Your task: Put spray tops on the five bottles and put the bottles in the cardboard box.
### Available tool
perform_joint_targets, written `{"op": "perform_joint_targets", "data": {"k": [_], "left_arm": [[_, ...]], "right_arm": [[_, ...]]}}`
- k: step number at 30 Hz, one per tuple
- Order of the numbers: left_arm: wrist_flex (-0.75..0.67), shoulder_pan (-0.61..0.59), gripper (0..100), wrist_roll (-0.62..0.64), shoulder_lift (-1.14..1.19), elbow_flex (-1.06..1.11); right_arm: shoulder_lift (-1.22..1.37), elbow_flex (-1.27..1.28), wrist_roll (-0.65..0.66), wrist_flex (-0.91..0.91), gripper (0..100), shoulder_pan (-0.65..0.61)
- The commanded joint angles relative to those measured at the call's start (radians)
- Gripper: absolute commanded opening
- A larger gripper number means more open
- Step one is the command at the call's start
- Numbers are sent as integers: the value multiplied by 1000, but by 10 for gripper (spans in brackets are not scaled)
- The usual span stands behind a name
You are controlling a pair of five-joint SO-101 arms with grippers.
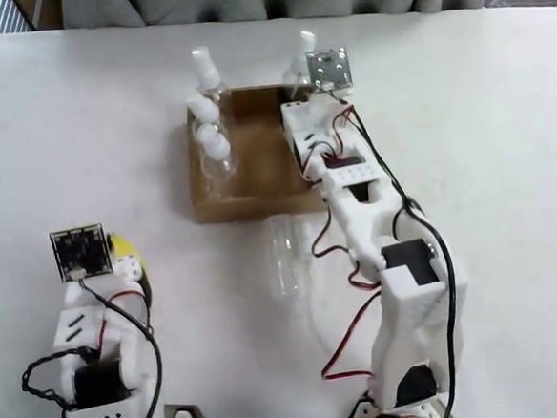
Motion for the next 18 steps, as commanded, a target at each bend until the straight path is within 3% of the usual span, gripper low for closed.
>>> {"op": "perform_joint_targets", "data": {"k": [1,10,18], "left_arm": [[-9,-4,20,-14,-8,-2],[-11,-4,20,-14,-8,-2],[-6,-4,20,-14,-8,-2]], "right_arm": [[-16,-5,12,-38,15,-12],[-166,135,12,-104,15,-30],[-153,150,17,-104,15,-33]]}}
